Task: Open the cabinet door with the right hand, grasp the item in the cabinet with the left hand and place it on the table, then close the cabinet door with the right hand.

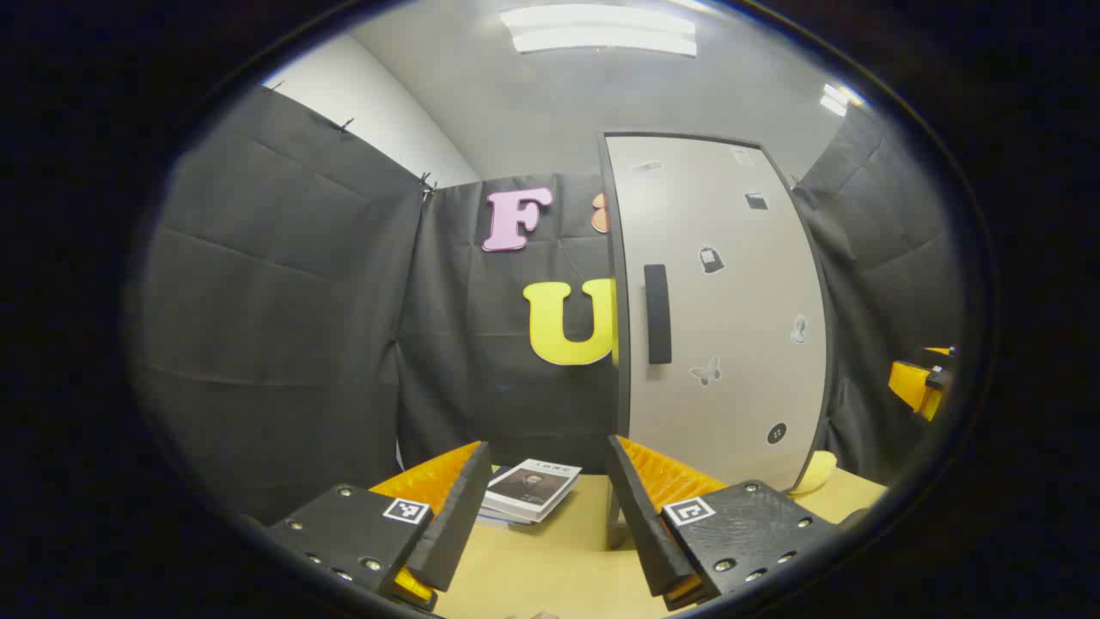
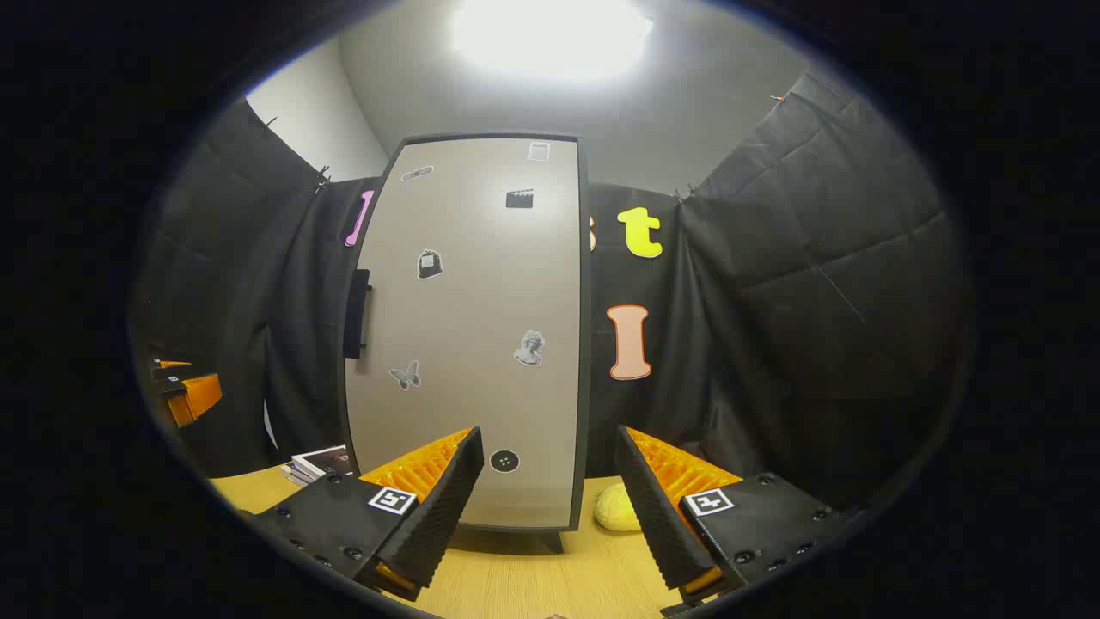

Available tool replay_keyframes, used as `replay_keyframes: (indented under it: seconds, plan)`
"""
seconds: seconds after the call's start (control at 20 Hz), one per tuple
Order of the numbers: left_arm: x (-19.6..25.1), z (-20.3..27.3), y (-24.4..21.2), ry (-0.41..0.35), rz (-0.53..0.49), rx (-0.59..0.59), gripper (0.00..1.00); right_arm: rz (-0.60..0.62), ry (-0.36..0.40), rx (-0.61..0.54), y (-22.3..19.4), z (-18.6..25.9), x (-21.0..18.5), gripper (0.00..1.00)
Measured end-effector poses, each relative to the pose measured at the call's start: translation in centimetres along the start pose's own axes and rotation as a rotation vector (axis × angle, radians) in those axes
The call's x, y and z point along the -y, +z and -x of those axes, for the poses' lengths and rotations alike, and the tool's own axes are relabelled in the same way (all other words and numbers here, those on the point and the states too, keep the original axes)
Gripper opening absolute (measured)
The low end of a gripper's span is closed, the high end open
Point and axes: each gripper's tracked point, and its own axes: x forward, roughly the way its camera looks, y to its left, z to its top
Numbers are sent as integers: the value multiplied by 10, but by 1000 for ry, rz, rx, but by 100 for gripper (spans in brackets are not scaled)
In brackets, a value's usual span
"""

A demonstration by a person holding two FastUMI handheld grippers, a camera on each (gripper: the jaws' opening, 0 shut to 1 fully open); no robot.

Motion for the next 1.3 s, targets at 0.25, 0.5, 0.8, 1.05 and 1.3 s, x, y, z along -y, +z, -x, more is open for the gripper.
replay_keyframes:
  seconds: [0.25, 0.5, 0.8, 1.05, 1.3]
  plan:
    - [-5, 0, 6, 5, -5, 14, 83, -5, 3, -2, -2, 0, -3, 98]
    - [-14, 0, 6, 19, -2, 20, 81, -10, 9, -17, -7, 1, -7, 98]
    - [-21, 3, 5, 32, -3, 16, 81, -17, 15, -19, -7, 2, -9, 98]
    - [-29, 6, 8, 44, -9, 23, 81, -19, 28, -18, -4, 1, -16, 98]
    - [-45, 11, 7, 65, -14, 22, 81, -40, 70, -17, 9, -10, -37, 98]
